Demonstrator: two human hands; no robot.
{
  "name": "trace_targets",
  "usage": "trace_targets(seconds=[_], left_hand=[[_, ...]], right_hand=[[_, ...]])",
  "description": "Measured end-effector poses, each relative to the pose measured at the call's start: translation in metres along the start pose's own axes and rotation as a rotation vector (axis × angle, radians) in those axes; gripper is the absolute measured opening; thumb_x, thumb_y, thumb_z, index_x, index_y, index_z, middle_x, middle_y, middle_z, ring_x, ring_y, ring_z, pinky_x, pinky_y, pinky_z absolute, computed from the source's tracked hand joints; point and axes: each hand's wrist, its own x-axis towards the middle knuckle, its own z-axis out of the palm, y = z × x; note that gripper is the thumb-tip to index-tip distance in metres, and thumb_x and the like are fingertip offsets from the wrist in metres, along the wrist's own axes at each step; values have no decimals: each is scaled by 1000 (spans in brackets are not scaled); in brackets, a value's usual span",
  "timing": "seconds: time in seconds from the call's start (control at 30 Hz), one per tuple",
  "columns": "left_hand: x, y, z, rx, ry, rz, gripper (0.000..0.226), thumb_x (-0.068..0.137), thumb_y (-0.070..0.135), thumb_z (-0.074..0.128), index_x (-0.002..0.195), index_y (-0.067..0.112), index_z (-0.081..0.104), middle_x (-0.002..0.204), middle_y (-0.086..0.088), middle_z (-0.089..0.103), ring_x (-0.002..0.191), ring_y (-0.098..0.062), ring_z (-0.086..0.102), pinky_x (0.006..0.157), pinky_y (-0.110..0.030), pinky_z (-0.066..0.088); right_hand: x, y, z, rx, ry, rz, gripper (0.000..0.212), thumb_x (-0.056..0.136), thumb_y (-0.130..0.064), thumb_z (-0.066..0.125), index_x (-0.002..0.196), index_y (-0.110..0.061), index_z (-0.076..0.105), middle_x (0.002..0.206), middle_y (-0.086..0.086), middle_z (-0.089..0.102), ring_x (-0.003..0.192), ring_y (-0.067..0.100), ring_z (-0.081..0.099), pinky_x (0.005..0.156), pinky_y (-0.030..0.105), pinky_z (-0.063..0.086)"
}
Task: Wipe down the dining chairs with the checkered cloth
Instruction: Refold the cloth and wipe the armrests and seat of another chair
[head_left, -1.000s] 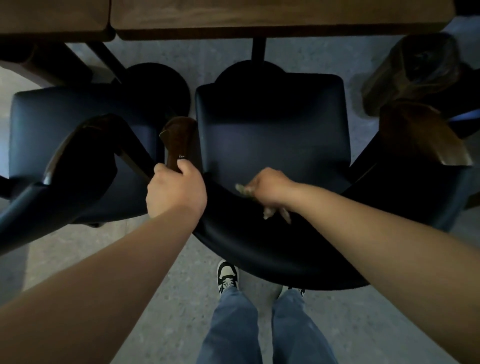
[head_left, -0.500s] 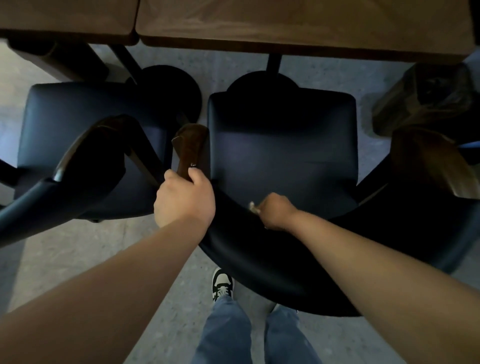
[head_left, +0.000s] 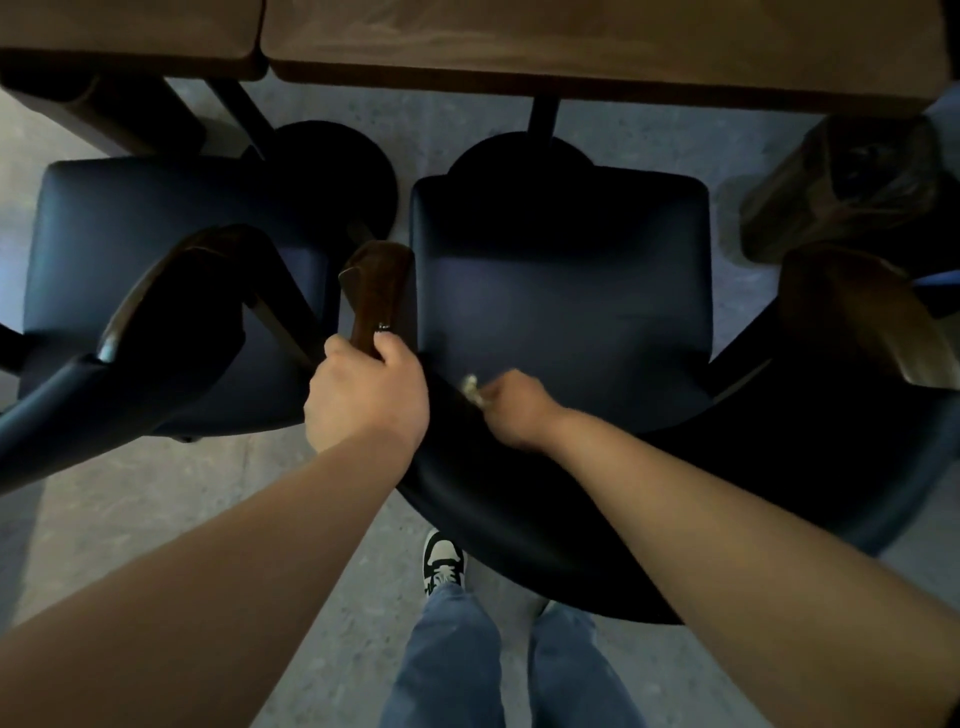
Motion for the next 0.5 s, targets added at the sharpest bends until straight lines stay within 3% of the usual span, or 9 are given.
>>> trace_targets(seconds=[0.2, 0.37, 0.43, 0.5], left_hand=[[-1, 1, 0, 7, 10, 7, 43, 98, 44, 35, 113, 8, 53, 90, -7, 48, 81, -25, 44, 72, -38, 33], [1, 0, 0, 0, 1, 10, 44, 98, 44, 35, 114, 7, 53, 92, -8, 49, 82, -28, 45, 74, -38, 36], [2, 0, 0, -5, -6, 6, 45, 98, 44, 34, 117, 7, 52, 93, -8, 49, 84, -28, 46, 75, -39, 38], [1, -1, 0, -4, -10, 6, 46, 98, 44, 34, 118, 7, 52, 94, -8, 49, 85, -27, 46, 76, -38, 37]], right_hand=[[-48, 90, -61, -526, -210, 186, 27, 82, -7, 59, 108, -7, 67, 113, 17, 66, 105, 29, 63, 77, 26, 45], [-52, 133, -139, -892, -204, 334, 29, 100, -23, 40, 125, -14, 53, 132, 15, 50, 123, 32, 45, 103, 39, 35], [-53, 141, -159, -958, -202, 358, 30, 100, -22, 41, 127, -16, 52, 127, 10, 51, 121, 27, 45, 104, 37, 31], [-56, 147, -157, -870, -167, 364, 27, 101, -23, 41, 119, -10, 56, 110, 7, 55, 103, 22, 53, 97, 33, 38]])
